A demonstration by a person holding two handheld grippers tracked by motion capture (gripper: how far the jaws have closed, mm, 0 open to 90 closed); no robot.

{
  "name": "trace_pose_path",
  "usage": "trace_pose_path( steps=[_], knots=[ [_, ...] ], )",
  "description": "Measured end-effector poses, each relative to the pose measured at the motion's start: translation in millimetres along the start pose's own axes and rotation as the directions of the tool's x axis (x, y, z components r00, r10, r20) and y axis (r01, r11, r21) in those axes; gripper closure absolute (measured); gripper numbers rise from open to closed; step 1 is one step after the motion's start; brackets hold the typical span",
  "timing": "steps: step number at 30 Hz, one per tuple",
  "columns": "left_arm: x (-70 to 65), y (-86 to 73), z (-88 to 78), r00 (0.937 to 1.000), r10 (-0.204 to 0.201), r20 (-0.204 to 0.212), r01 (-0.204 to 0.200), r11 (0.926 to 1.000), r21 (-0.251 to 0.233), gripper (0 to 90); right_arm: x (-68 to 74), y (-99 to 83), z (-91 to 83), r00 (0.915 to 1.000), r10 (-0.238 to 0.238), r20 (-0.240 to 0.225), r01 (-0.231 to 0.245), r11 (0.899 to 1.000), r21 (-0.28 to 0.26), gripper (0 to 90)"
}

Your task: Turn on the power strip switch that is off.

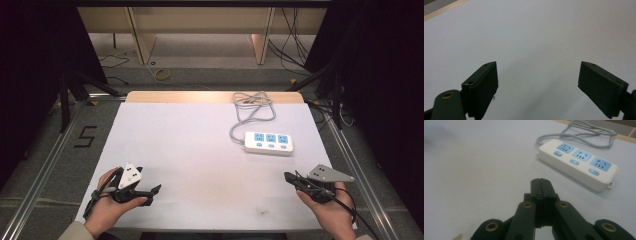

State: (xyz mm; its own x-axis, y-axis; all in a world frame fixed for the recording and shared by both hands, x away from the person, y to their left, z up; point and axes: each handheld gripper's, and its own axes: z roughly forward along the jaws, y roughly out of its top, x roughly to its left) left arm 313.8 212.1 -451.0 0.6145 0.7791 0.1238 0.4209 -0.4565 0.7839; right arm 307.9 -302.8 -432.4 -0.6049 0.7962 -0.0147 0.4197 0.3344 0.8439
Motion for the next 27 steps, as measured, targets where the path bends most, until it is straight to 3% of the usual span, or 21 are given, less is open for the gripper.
trace_pose_path(
  steps=[27],
  knots=[
    [-2.8, 1.1, -0.6, 0.9999, 0.014, -0.003, -0.014, 0.9999, 0.001, 15.9, -7.2, 8.3, 4.4, 0.9990, 0.023, 0.037, -0.024, 0.999, 0.026, 90.0]
  ],
)
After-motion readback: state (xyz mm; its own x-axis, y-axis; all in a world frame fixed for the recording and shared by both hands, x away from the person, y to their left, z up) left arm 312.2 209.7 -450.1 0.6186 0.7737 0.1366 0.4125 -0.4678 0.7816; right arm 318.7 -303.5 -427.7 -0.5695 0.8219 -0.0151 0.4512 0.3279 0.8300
